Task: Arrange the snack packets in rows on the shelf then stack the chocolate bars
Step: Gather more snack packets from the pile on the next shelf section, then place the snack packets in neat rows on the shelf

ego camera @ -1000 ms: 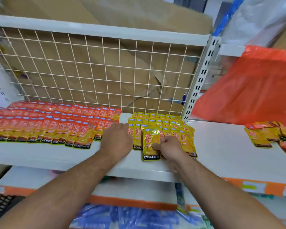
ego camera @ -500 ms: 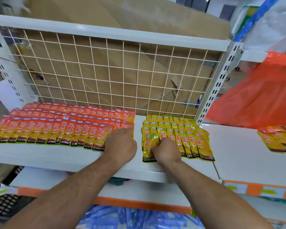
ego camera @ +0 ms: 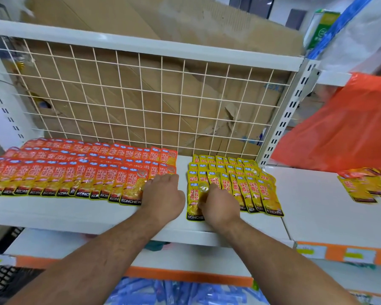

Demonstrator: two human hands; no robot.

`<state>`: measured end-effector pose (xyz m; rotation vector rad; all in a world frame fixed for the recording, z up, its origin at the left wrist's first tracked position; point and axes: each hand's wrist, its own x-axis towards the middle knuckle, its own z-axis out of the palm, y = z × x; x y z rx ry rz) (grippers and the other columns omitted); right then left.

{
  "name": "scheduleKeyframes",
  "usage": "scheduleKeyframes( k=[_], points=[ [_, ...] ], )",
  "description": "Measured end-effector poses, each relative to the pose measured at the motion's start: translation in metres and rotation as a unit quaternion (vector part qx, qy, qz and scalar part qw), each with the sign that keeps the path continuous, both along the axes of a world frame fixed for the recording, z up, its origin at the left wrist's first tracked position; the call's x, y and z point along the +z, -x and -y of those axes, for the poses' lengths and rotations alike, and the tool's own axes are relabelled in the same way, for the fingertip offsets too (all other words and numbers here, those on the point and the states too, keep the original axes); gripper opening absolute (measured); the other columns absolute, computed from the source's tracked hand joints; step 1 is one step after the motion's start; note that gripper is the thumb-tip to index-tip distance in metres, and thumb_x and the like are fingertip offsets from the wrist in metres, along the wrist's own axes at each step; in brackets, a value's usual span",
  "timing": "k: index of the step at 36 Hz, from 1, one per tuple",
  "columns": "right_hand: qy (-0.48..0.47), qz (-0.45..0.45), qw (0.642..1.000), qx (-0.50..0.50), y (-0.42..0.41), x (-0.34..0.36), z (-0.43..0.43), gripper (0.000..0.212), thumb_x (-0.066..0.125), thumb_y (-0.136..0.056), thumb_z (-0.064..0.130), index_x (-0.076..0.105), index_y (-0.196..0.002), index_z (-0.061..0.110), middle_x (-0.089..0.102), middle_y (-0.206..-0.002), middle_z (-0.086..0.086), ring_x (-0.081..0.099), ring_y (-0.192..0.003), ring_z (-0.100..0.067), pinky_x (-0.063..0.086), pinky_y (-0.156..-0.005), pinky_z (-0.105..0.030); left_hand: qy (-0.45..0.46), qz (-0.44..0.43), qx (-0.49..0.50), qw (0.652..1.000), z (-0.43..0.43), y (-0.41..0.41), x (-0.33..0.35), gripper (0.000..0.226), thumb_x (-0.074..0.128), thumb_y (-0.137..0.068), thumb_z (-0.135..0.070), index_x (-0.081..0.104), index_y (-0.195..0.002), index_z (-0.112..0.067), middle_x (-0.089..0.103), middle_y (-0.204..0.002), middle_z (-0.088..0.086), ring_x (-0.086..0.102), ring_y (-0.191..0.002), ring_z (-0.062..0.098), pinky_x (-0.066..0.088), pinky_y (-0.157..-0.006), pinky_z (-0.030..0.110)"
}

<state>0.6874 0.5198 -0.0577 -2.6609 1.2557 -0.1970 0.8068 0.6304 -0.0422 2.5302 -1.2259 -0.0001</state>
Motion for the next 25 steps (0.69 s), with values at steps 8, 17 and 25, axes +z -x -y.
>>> scheduleKeyframes(
  k=[8,17,25],
  points=[
    [0.005,0.036,0.999,0.025,0.013,0.003,0.000,0.026,0.057,-0.090,0.039,0.054,-0.105,0.017,0.070,-0.098,-0.005,0.065,-0.094,-0.031,0.041,-0.064,-0.033,0.000,-0.001,-0.029,1.000,0.009,0.014,-0.001,0.051,0.045,-0.095,-0.033,0.045,-0.144,-0.019,0.052,-0.142,0.001,0.043,-0.131,0.022,0.030,-0.108,0.036],
    [0.134,0.048,0.988,0.060,0.074,-0.001,0.028,0.040,0.059,-0.071,0.042,0.072,-0.100,0.019,0.070,-0.105,-0.005,0.063,-0.096,-0.033,0.052,-0.075,-0.039,0.011,0.035,-0.132,0.991,0.049,0.053,-0.020,0.065,0.027,-0.090,-0.049,0.044,-0.147,-0.022,0.047,-0.150,0.000,0.038,-0.139,0.022,0.029,-0.112,0.041],
    [0.100,0.006,0.995,0.021,0.159,-0.004,0.061,0.047,0.049,-0.074,0.048,0.065,-0.108,0.019,0.065,-0.105,-0.001,0.063,-0.094,-0.033,0.055,-0.077,-0.044,-0.019,0.036,-0.199,0.979,0.092,0.117,-0.021,0.065,0.027,-0.093,-0.052,0.029,-0.153,-0.027,0.032,-0.159,-0.001,0.024,-0.147,0.023,0.013,-0.121,0.045]
  ],
)
